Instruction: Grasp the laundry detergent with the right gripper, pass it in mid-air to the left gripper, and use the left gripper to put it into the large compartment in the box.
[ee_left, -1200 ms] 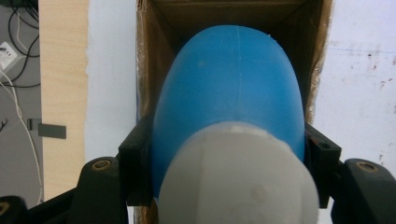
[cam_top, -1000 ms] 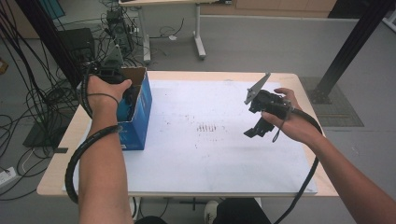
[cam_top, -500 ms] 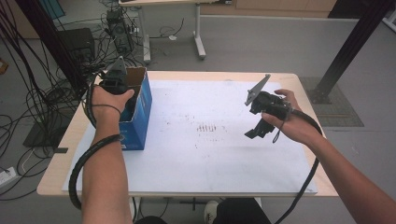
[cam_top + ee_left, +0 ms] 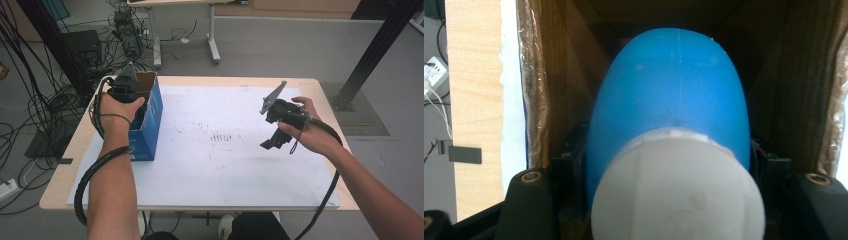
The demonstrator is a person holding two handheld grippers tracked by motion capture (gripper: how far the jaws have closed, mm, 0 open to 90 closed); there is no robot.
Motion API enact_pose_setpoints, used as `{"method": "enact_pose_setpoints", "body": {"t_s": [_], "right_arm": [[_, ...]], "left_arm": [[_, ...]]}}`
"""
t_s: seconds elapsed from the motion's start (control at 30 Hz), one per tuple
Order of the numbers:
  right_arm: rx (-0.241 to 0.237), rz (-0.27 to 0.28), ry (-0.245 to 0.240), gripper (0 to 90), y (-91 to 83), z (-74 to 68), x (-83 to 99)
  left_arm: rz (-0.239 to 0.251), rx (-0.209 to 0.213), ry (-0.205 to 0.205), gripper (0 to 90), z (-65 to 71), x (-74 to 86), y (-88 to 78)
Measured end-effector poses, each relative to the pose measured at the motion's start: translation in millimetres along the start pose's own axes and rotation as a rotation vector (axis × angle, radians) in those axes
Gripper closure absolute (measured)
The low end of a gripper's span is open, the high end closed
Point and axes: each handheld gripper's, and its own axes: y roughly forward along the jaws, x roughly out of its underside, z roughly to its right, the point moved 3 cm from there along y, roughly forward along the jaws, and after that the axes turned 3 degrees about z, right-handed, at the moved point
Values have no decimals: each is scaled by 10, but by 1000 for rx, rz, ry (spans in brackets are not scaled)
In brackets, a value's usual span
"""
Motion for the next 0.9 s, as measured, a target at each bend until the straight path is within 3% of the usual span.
{"method": "enact_pose_setpoints", "body": {"t_s": [0.9], "right_arm": [[4, 0, -6, 55, -25, -11, -5]], "left_arm": [[-4, -7, -12, 362, -8, 9, -3]]}}
